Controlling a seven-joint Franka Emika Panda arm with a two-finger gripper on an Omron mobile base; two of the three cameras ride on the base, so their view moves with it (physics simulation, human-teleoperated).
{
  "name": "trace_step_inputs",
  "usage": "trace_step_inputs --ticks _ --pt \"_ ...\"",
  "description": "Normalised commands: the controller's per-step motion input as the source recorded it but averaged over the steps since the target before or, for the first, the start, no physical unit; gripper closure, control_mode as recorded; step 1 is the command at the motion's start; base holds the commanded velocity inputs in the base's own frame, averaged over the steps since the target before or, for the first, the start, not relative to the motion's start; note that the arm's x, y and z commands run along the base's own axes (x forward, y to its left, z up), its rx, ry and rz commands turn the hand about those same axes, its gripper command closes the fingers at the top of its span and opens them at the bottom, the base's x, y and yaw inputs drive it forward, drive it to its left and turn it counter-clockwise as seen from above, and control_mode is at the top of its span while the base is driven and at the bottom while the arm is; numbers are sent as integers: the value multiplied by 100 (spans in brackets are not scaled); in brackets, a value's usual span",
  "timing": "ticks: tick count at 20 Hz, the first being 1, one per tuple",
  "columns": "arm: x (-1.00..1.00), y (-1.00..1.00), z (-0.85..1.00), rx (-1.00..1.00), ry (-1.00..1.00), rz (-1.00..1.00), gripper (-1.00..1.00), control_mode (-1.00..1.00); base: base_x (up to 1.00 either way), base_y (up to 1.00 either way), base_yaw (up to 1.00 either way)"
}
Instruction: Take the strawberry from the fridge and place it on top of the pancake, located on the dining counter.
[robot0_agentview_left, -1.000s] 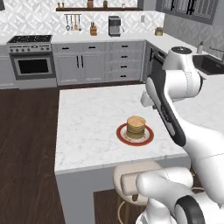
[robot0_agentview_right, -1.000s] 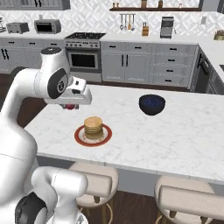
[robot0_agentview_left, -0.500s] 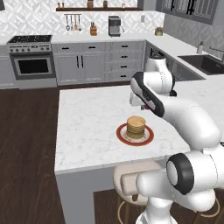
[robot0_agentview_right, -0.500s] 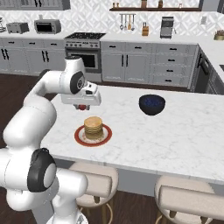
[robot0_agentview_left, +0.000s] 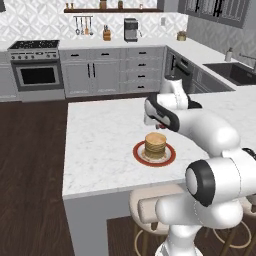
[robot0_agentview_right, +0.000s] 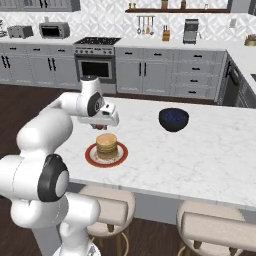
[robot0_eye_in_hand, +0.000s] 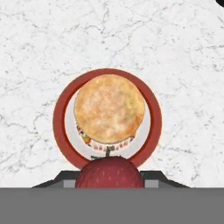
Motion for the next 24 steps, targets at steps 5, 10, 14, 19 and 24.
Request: trace_step_inputs --ticks 5,10,14,19,24 --pt "17 0 -36 0 -21 -5 100 -100 0 0 0" --pt "1 0 -18 0 3 -2 100 -100 0 0 0" --pt "25 0 -9 0 4 0 100 -100 0 0 0" --pt "39 0 0 0 3 0 100 -100 0 0 0" --pt "15 0 -13 0 11 0 100 -100 0 0 0"
